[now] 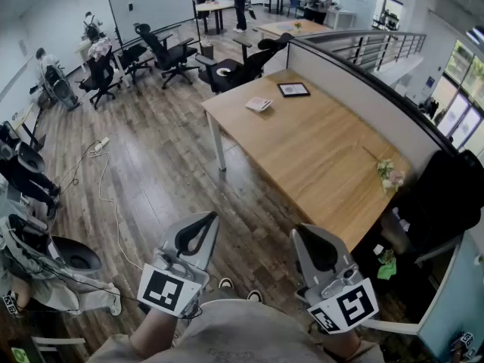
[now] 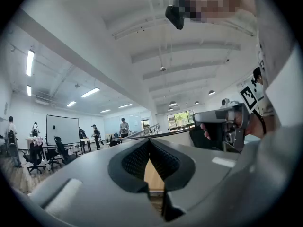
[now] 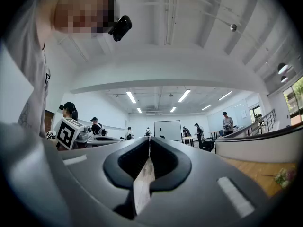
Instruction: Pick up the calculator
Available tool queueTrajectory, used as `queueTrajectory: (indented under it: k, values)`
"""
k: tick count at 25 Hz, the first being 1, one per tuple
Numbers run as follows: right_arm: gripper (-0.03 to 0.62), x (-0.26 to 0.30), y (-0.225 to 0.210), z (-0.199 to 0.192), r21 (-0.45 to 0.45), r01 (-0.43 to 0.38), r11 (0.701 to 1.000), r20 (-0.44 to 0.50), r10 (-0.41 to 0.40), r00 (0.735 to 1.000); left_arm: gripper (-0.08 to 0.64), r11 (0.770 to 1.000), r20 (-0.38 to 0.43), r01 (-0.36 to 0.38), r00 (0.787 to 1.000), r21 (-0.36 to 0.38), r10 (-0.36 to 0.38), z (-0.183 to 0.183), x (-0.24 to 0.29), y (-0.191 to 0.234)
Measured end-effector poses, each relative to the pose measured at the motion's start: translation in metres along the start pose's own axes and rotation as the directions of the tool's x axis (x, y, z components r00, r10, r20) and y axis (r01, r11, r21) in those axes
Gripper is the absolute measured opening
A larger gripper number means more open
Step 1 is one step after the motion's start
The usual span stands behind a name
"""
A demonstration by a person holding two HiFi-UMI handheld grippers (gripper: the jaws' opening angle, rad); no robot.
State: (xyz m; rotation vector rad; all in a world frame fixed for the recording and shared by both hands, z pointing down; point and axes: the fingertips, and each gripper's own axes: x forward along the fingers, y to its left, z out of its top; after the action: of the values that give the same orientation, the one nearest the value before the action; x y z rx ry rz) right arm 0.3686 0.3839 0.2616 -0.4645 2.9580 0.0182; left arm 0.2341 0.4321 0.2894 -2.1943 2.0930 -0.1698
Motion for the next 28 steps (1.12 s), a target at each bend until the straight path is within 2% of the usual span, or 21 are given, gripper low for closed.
queueTrajectory:
  k: [3,10,17,18,20,28]
  values:
    - [0.017,-0.002,0.0,0.0,-0.008,-0.001,1.0,0.001,0.001,1.0,0.002,0.999,0.046,0.007,0.999,0.051,-0.01,0.004,0.0,0.002]
    - [0.017,-0.004,-0.007,-0.008,0.017,0.013,1.0,-0.015,-0.013,1.0,0.002,1.0,-0.011,0.0,1.0,-0.008,0.0,-0.002,0.002,0.0]
    - [0.018,-0.004,-0.012,-0.013,0.051,0.023,0.998,-0.009,-0.023,1.0,0.002,1.0,0.013,-0.003,1.0,0.02,0.002,-0.006,0.005,0.002]
    - [0.052,-0.003,-0.013,-0.013,0.058,0.026,0.998,-0.005,-0.026,1.0,0.002,1.0,0.012,-0.005,1.0,0.021,0.005,-0.006,0.006,0.004]
    - [0.219,0.001,-0.017,-0.014,0.063,0.031,0.997,-0.008,-0.031,0.999,0.002,1.0,0.0,-0.007,1.0,0.01,0.007,-0.007,0.008,0.006]
    - [0.229,0.04,-0.04,-0.024,0.056,0.052,0.997,-0.043,-0.049,0.998,0.002,1.0,0.024,0.0,1.0,0.018,-0.001,-0.012,0.033,0.039]
